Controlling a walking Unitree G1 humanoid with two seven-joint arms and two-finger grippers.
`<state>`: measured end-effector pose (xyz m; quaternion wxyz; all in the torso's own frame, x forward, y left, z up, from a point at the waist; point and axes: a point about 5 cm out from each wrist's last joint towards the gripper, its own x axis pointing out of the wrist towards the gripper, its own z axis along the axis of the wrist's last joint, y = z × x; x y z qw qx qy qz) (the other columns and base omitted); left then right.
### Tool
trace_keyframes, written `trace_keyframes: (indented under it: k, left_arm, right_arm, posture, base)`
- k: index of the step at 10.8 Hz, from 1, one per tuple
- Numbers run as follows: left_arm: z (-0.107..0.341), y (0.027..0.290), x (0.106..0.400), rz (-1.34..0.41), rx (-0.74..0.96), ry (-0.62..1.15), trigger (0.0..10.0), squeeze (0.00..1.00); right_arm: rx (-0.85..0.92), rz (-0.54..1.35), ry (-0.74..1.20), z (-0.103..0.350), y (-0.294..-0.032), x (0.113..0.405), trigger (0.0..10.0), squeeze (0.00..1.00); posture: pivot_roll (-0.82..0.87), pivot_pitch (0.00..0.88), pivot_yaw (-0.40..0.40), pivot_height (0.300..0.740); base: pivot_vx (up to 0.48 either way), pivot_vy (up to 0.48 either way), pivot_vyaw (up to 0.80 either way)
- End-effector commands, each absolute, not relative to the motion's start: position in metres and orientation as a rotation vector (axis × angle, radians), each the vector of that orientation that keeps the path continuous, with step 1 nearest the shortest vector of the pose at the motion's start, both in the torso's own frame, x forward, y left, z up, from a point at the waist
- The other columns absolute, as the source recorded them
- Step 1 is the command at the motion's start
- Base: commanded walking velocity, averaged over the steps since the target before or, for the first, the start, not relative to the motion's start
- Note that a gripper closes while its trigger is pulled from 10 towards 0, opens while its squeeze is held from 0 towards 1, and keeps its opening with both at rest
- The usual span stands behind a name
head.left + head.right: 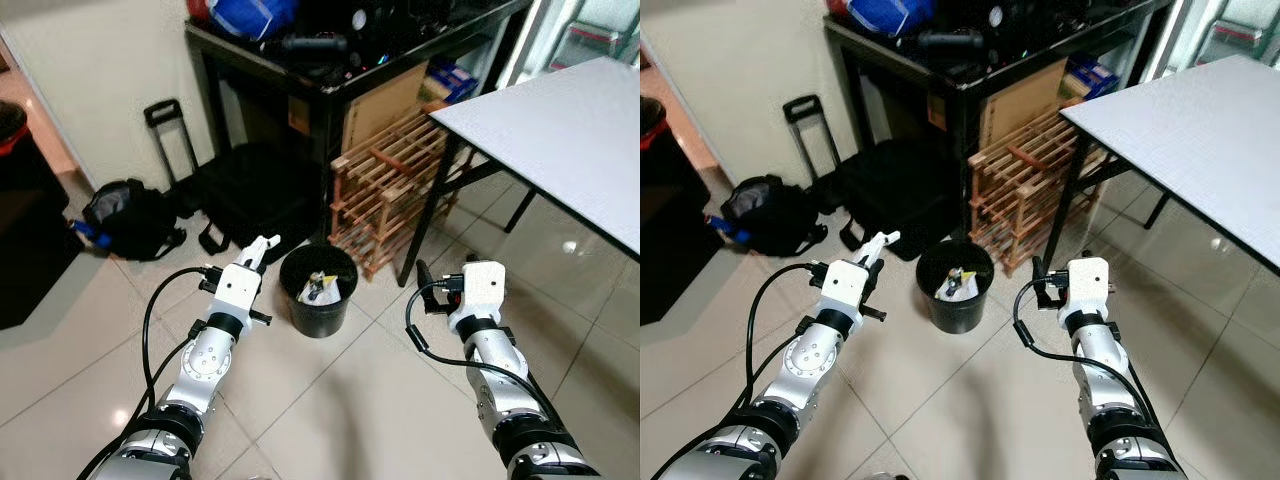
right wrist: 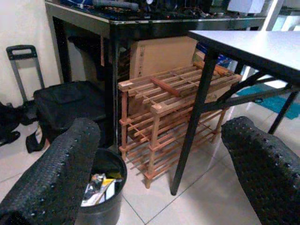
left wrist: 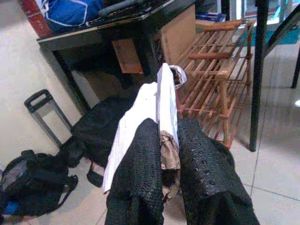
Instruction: Picking trash to rubbish bin
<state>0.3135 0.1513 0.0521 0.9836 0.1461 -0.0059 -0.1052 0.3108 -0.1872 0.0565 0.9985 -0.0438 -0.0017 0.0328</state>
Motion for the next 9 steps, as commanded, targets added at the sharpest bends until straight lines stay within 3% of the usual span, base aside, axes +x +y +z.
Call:
trace_keyframes:
  k: [1,9]
  left_arm:
    - [0.051,0.1542,0.3137,-0.202,0.296,0.002,10.0,0.0]
    - [0.0499,0.1539,0.3131,-0.202,0.299,0.007,10.0,0.0]
  right_arm:
    - [-0.093,0.075,0.012,0.0557,-0.1863,0.3119,10.0,0.0]
    - [-0.102,0.091,0.024,0.0536,-0.1834,0.3111,10.0,0.0]
  posture:
    - [-0.03,0.052,0.021,0.74]
    - [-0.03,0.053,0.022,0.74]
  base:
    - [0.394,0.0,0.0]
    - [0.469,0.0,0.0]
